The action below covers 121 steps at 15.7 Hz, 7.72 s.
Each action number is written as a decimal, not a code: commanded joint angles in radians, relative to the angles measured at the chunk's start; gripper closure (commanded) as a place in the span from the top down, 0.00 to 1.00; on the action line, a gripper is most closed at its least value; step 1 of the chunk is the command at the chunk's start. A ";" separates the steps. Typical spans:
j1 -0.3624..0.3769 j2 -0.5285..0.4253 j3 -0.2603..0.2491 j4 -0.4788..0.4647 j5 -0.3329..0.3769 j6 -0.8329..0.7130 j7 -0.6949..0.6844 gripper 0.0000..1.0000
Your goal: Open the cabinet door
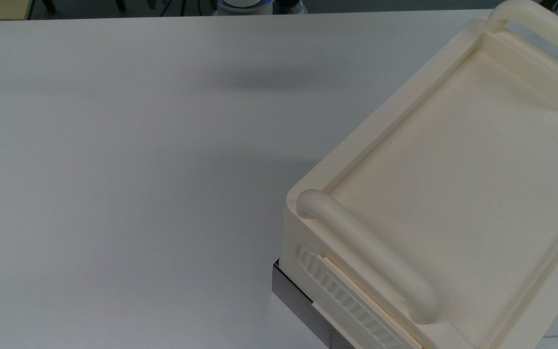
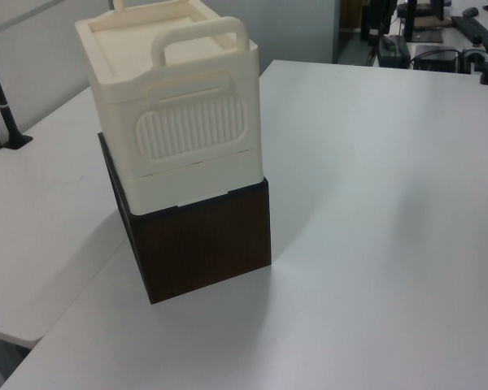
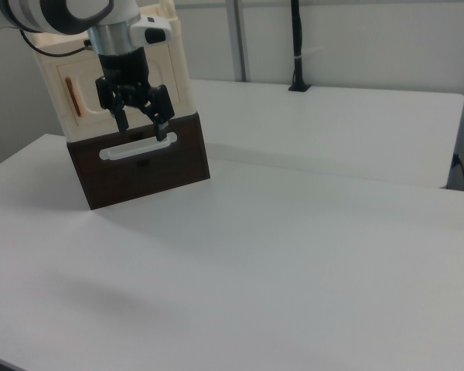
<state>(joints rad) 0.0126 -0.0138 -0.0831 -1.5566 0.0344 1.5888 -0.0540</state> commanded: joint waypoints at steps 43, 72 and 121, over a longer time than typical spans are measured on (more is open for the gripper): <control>-0.002 -0.008 0.155 0.039 0.309 0.180 -0.570 0.55; 0.133 0.176 0.293 0.046 0.243 0.640 -0.480 0.38; -0.223 0.052 0.152 0.023 0.206 0.293 -0.446 1.00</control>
<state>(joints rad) -0.1973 0.0367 0.1227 -1.5252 0.2523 1.8639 -0.5025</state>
